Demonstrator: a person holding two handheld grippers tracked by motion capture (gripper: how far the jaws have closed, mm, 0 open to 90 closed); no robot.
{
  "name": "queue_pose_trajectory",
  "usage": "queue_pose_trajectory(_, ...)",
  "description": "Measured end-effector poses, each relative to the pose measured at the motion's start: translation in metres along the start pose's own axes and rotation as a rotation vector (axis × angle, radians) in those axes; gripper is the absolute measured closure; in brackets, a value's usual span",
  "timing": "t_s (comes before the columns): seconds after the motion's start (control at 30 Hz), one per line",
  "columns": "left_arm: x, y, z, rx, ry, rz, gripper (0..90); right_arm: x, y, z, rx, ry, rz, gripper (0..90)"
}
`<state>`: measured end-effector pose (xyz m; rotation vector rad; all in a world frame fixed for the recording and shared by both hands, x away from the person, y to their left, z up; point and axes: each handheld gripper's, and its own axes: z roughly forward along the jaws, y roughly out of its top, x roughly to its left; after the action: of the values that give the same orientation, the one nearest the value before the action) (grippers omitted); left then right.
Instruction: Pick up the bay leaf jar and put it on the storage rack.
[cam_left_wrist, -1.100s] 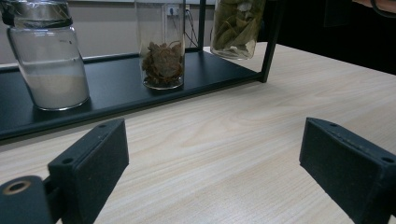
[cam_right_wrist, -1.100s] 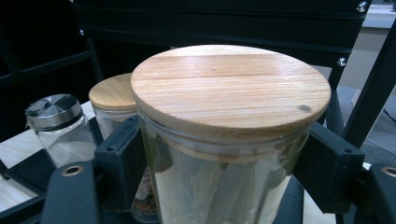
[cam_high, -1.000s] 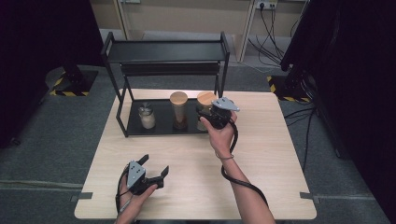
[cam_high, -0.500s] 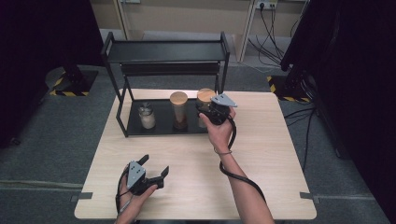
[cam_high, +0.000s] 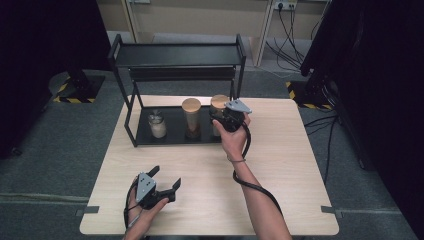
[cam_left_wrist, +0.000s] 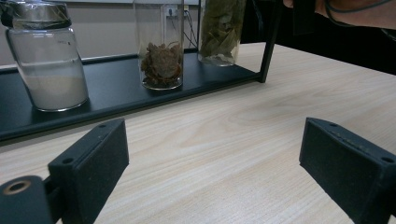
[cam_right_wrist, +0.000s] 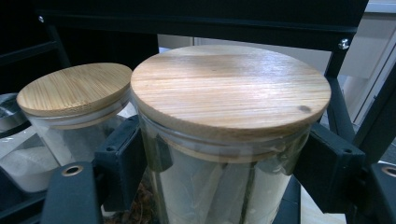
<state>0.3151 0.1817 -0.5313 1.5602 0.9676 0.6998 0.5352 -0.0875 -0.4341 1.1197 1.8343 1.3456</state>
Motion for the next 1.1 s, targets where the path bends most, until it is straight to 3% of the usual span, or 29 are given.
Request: queue_pose_trajectory(1.1,-0.001,0.0,0.0,-0.004,0.0,0.013,7.6,-0.004,-0.012,0.019,0.035,-0.046,-0.015,25.2)
